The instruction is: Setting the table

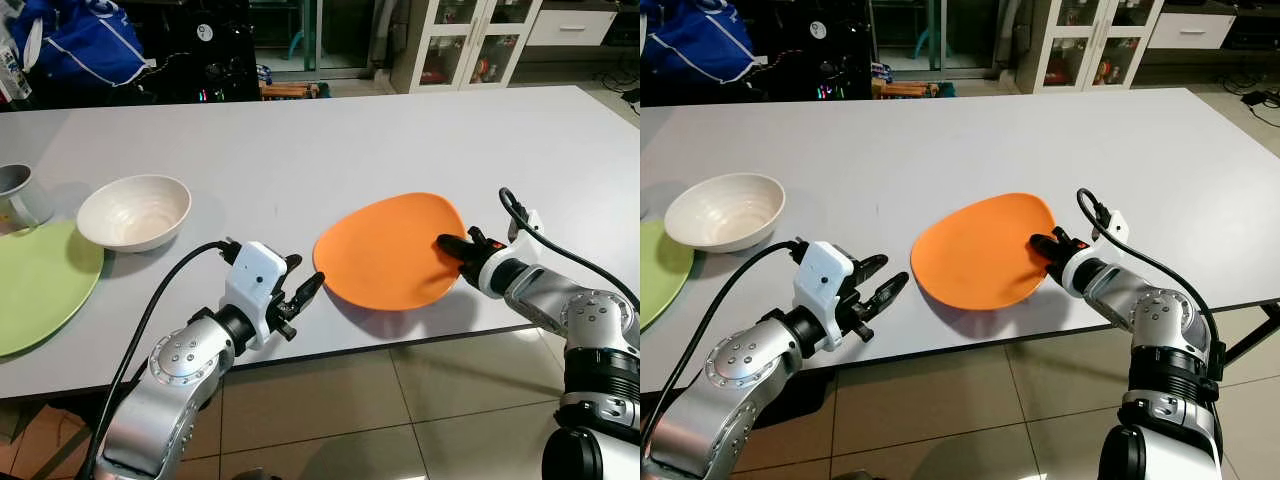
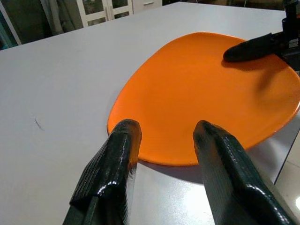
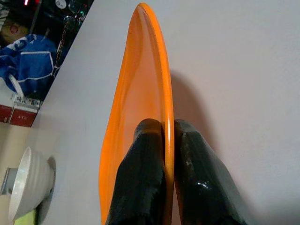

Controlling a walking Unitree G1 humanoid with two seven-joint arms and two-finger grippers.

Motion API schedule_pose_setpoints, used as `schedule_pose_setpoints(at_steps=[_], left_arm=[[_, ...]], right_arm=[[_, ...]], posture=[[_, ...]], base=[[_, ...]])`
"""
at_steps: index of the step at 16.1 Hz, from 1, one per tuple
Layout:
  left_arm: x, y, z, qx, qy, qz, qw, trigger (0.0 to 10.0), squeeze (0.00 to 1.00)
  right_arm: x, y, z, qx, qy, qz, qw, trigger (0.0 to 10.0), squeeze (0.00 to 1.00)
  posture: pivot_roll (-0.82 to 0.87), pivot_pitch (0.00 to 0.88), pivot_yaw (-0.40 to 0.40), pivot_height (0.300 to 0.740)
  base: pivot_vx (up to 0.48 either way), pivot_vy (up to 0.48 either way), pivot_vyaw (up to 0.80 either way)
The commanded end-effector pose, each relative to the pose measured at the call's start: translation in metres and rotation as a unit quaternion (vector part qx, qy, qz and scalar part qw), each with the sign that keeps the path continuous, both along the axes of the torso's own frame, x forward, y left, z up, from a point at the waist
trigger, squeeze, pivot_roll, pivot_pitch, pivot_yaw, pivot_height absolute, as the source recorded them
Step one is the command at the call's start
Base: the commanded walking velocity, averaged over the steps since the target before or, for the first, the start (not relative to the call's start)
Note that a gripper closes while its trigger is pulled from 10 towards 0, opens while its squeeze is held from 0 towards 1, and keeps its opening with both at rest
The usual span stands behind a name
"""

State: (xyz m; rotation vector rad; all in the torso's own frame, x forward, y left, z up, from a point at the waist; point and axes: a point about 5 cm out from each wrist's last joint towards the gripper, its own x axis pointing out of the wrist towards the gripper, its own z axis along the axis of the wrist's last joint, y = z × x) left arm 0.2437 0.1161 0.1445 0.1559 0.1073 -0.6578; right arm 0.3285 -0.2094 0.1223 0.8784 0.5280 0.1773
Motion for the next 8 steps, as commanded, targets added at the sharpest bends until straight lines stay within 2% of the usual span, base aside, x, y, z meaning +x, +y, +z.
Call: schedule_pose_setpoints(at_steps=[1, 2, 8], left_arm=[[0.0009, 0.0019, 0.0055, 0.004, -0.009, 0.003, 1.0, 10.0, 0.0], [0.0012, 0.0018, 0.0056, 0.004, -0.008, 0.004, 1.0, 10.0, 0.0], [0.0025, 0.0013, 0.0054, 0.002, -0.007, 0.006, 1.0, 10.0, 0.0]], right_arm=[[0.0022, -0.0005, 0.0063, -0.013, -0.006, 0.009, 1.0, 10.0, 0.33], [0.0028, -0.0013, 0.0058, -0.019, -0.005, 0.009, 1.0, 10.0, 1.0], [0.0084, -0.0065, 0.0061, -0.031, -0.017, -0.013, 0.999, 10.0, 1.0]], posture=[[-0.03, 0.045, -0.011, 0.74], [-0.03, 0.045, -0.013, 0.74], [-0.03, 0.041, -0.012, 0.74]], base=[[0.0, 0.0, 0.0], [0.0, 0.0, 0.0], [0.0, 0.0, 0.0]])
